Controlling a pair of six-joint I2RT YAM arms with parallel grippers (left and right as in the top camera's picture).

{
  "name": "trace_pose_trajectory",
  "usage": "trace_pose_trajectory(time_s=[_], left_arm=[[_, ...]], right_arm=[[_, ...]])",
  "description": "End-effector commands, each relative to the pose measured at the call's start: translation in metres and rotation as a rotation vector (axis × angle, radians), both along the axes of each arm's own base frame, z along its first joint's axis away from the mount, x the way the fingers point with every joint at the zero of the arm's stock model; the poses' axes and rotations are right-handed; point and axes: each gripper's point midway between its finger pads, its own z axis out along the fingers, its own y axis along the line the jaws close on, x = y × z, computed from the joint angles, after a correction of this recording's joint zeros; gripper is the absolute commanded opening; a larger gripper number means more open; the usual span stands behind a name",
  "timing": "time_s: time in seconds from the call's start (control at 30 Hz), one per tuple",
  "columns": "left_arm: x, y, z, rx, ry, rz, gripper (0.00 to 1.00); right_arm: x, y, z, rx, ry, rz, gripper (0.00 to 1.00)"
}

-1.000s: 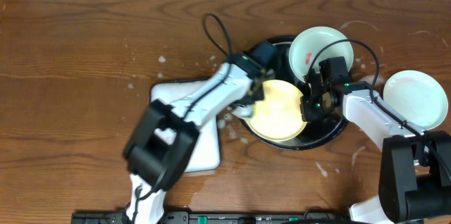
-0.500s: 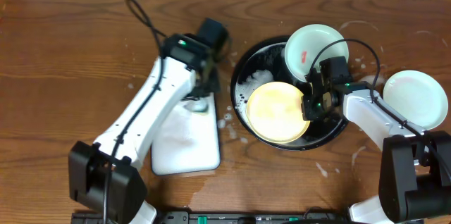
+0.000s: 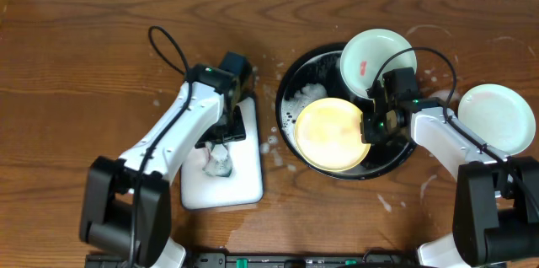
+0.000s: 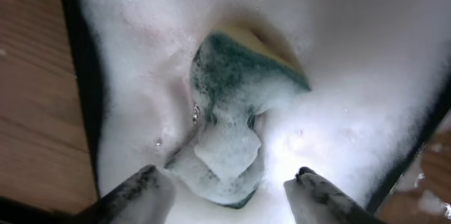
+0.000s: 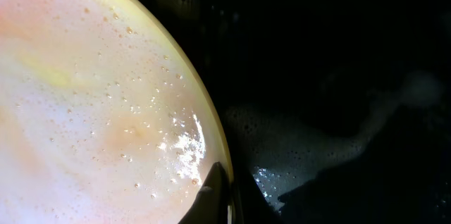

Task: Clean dirty plates on tray and stack at the side
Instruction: 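Return the sponge to the soapy tray with the left gripper, then lift the yellow plate up out of the black tray with the right gripper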

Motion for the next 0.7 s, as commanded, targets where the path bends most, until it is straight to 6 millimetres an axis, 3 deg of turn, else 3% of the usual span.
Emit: trace_pose_trajectory(time_s=[0.0,0.17,0.3,0.5,0.67], left_arm=[[0.007,0.003,0.035,-0.053,-0.118,0.011,0.7],[0.004,0.007,0.078,-0.104,-0.266,0.021,0.76],[0.0,0.009,0.1,-0.131,-0.344,0.021,0.81],[-0.002,0.009,0.109,-0.142,-0.374,0.021,0.82],[-0.002,0.009,0.108,-0.141,-0.372,0.021,0.82]], right_arm=[[-0.001,0.001,0.012,0.013,-0.022,-0.007,0.01],[0.005,-0.007,0.05,-0.018,-0.133,-0.02,0.01],[0.007,-0.019,0.081,-0.109,-0.239,-0.039,0.01],[0.008,-0.047,0.128,-0.369,-0.415,-0.065,0.01],[0.008,-0.032,0.165,-0.382,-0.545,0.019,0.01]])
